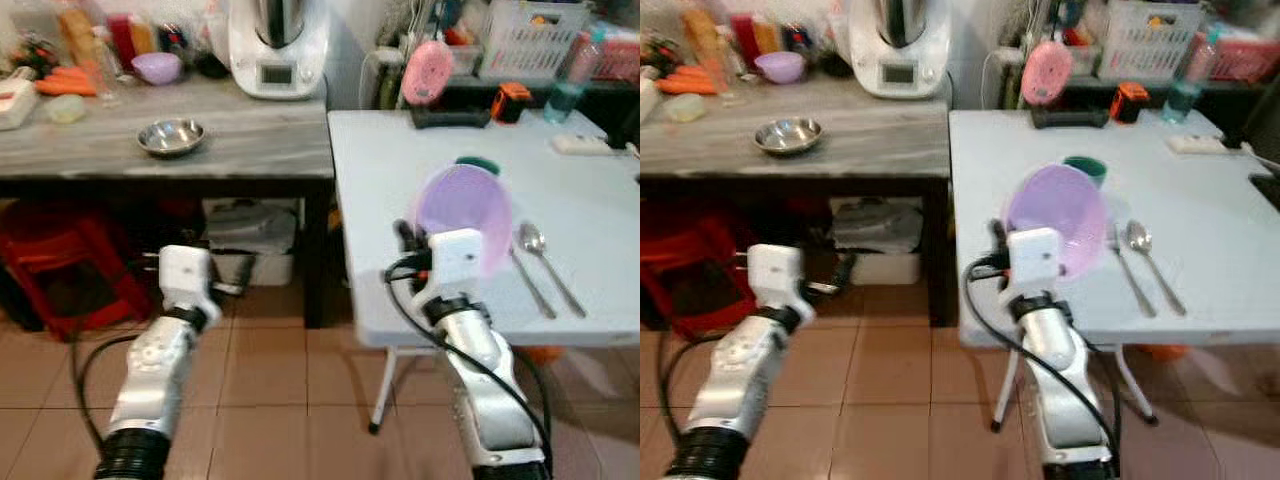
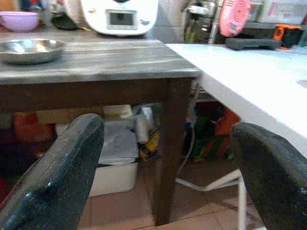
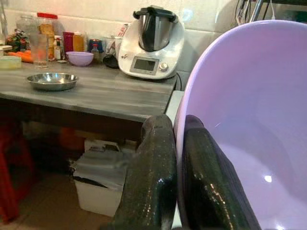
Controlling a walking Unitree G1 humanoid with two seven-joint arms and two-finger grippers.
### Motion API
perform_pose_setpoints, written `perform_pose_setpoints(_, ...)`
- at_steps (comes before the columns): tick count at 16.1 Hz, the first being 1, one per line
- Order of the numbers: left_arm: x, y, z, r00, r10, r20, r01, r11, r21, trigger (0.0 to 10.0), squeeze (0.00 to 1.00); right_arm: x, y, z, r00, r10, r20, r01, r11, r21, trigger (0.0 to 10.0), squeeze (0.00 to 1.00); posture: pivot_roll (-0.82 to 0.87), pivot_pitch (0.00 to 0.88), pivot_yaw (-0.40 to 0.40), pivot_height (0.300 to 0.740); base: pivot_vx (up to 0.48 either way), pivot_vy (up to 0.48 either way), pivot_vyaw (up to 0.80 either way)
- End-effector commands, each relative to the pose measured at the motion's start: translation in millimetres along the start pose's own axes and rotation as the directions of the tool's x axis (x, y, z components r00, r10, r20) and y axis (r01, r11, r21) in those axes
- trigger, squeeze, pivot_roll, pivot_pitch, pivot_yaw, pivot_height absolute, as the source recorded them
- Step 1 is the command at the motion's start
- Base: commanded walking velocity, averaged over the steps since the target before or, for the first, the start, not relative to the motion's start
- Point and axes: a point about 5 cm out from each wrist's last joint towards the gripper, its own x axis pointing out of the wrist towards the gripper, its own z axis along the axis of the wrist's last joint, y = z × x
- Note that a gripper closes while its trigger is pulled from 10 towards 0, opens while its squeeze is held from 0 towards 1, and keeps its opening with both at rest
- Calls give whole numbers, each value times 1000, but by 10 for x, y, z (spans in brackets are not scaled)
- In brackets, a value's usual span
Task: Setting the table
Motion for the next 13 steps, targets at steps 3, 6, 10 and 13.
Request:
perform_pose_setpoints(3, 62, -88, 47, 1000, -25, 18, 25, 1000, 8, 10000, 0, 25, -100, 80, 999, -35, 35, 35, 999, -10, 10000, 0, 24, 0, 32, 740, 0, 466, 0)
perform_pose_setpoints(6, 75, -84, 57, 999, -26, 21, 26, 1000, 10, 10000, 0, 22, -98, 91, 998, -39, 45, 40, 999, -14, 10000, 0, 22, 0, 37, 740, 0, 467, 0)
perform_pose_setpoints(10, 89, -106, 55, 999, -29, 21, 28, 1000, 10, 10000, 0, 26, -98, 98, 998, -28, 52, 30, 999, -22, 10000, 0, 20, 0, 37, 740, 0, 466, 0)
perform_pose_setpoints(13, 88, -126, 43, 999, -34, 19, 33, 999, 8, 10000, 0, 29, -99, 100, 998, -28, 54, 29, 999, -20, 10000, 0, 20, 0, 37, 740, 0, 467, 0)
